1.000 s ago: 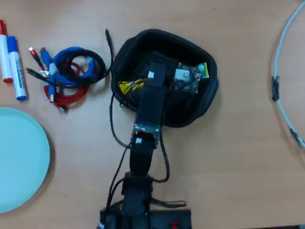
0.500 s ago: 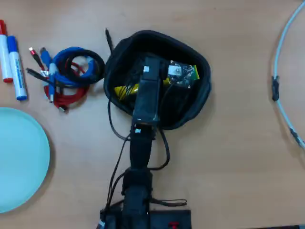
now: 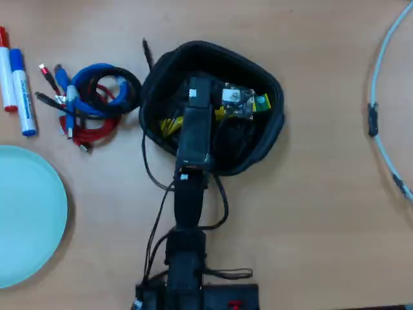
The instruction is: Pick up the yellow instant coffee stick, then put it in the black bowl
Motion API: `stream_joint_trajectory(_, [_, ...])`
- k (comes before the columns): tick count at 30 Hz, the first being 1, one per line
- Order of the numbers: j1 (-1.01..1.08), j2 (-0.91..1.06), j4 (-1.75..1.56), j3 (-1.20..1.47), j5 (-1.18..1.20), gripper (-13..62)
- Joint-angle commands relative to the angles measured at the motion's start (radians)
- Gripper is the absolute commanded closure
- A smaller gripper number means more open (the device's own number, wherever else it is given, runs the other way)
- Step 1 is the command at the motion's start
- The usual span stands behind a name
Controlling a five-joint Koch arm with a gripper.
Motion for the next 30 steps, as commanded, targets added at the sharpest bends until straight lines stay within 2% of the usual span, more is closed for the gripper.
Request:
stream_joint_trajectory(1, [-0.003, 0.018, 0.110, -0.078, 0.020, 2.1])
stream_joint_trajectory(8, [-0.023, 0.058, 0.155, -0.092, 0.031, 2.4])
stream_joint_trajectory(12, [-0.044, 0.233, 0.187, -0.077, 0.035, 3.0])
stream_joint_trajectory(18, [-0.104, 0.388, 0.232, -0.051, 0.057, 3.0])
stream_joint_trajectory(24, [-0.222, 0.650, 0.218, 0.207, 0.192, 3.3])
stream_joint_trajectory(30, [-0.276, 0.930, 0.048, 0.540, 0.301, 3.3])
